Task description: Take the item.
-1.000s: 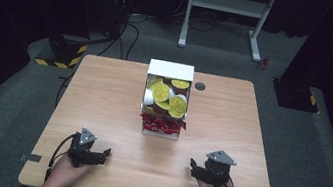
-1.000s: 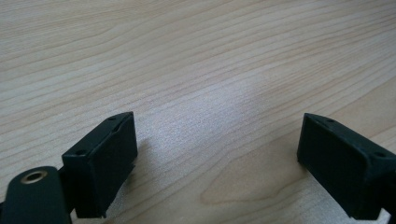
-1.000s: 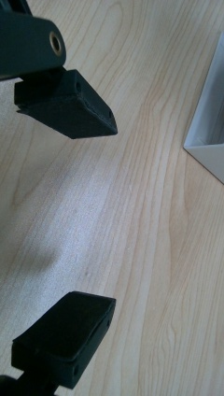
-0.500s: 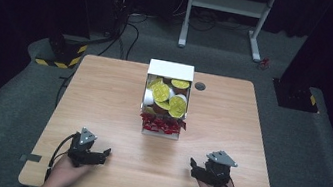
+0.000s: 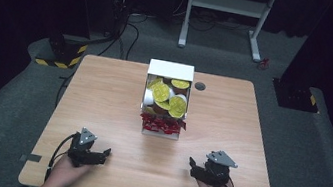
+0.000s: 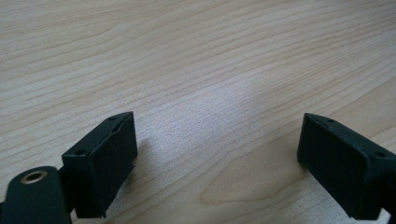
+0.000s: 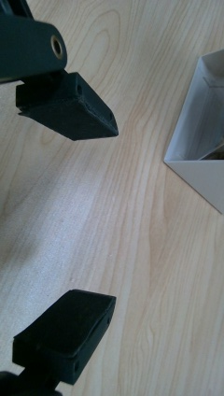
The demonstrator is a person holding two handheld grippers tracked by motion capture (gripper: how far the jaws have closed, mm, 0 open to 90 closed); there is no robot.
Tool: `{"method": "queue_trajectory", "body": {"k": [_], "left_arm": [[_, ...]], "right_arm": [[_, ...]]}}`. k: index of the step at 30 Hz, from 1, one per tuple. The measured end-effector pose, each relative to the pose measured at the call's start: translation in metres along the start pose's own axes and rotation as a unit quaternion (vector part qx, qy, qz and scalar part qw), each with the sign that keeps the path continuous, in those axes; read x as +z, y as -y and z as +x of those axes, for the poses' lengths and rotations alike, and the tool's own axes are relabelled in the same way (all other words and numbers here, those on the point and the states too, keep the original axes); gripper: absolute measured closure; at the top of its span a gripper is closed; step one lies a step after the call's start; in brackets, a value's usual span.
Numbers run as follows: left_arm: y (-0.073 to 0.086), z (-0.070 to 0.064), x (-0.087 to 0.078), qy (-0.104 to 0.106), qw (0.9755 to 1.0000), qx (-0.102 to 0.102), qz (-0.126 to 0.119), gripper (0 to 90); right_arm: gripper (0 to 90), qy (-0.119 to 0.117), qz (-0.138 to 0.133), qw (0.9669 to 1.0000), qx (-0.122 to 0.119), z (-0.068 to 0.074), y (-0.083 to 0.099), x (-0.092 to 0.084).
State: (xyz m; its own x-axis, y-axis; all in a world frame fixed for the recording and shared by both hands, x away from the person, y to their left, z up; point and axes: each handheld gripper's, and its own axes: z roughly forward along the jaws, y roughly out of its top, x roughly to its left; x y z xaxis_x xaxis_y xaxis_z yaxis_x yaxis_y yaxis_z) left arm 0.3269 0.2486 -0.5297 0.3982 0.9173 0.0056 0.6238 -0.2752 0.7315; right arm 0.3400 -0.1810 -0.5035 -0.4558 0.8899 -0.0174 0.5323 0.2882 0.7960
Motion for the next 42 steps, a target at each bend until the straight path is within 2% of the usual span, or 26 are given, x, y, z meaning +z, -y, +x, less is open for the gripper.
{"method": "queue_trajectory", "body": {"k": [10, 21, 30, 37, 42], "left_arm": [[-0.001, 0.0, 0.0, 0.002, 1.0, 0.003, 0.003, 11.7], [0.0, 0.0, 0.0, 0.002, 1.0, 0.002, 0.003, 11.6], [0.0, 0.0, 0.0, 0.003, 1.0, 0.0, 0.003, 11.6], [0.0, 0.0, 0.0, 0.003, 1.0, 0.0, 0.003, 11.6], [0.0, 0.0, 0.0, 0.002, 1.0, 0.002, 0.003, 11.6]], "right_arm": [[17.4, -0.005, -0.014, 0.9999, -0.002, 0.005, -0.002, -0.002], [19.1, -0.031, -0.031, 0.999, -0.01, 0.014, -0.012, -0.005], [19.9, -0.031, -0.03, 0.999, -0.011, 0.015, -0.02, -0.008], [21.7, -0.036, -0.045, 0.998, -0.027, 0.018, -0.031, -0.009], [22.3, -0.037, -0.043, 0.9981, -0.024, 0.02, -0.036, -0.009]]}}
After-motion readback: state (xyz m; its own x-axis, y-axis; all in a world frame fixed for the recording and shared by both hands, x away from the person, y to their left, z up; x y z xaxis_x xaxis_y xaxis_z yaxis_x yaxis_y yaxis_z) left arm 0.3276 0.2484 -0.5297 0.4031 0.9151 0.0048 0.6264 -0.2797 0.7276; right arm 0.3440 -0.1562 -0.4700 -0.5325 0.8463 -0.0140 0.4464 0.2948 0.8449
